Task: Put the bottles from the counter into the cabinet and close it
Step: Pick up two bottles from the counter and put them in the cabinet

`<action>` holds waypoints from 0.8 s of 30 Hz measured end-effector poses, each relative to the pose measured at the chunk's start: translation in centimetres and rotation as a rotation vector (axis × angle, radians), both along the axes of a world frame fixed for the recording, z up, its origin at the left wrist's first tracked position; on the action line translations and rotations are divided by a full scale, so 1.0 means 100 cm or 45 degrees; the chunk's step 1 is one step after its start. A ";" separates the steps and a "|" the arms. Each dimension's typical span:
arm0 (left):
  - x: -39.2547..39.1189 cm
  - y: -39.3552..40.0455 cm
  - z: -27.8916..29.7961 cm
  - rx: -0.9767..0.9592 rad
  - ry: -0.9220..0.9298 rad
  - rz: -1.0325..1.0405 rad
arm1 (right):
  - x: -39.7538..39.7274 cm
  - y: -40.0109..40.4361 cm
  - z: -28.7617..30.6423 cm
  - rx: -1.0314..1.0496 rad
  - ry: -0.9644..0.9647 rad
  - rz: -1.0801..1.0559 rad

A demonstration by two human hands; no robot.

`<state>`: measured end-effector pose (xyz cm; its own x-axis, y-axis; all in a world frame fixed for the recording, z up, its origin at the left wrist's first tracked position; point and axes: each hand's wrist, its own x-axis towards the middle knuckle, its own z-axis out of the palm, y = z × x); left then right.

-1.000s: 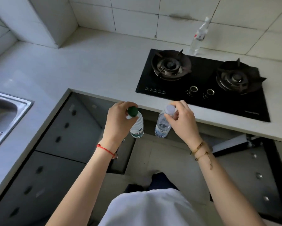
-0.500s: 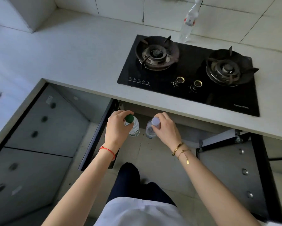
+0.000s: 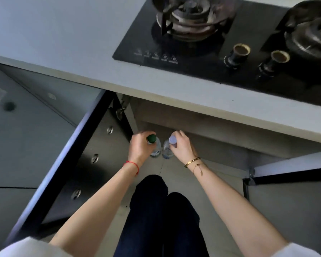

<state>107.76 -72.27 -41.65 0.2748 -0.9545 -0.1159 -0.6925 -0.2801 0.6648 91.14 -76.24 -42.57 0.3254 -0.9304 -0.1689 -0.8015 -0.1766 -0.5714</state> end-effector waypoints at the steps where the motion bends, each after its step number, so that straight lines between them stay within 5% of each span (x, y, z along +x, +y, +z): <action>1: 0.001 -0.009 -0.023 -0.013 0.014 0.005 | 0.001 -0.009 -0.021 0.004 0.011 0.002; 12: 0.015 -0.089 -0.228 -0.085 0.045 -0.007 | 0.015 -0.079 -0.221 0.028 0.099 0.071; 24: 0.022 -0.128 -0.288 -0.115 0.040 -0.025 | 0.037 -0.125 -0.263 -0.013 0.031 -0.053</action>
<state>110.01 -85.06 -70.40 0.2539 -0.9665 -0.0371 -0.6754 -0.2046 0.7085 94.82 -88.73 -68.87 0.2821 -0.9449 -0.1664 -0.8219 -0.1486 -0.5499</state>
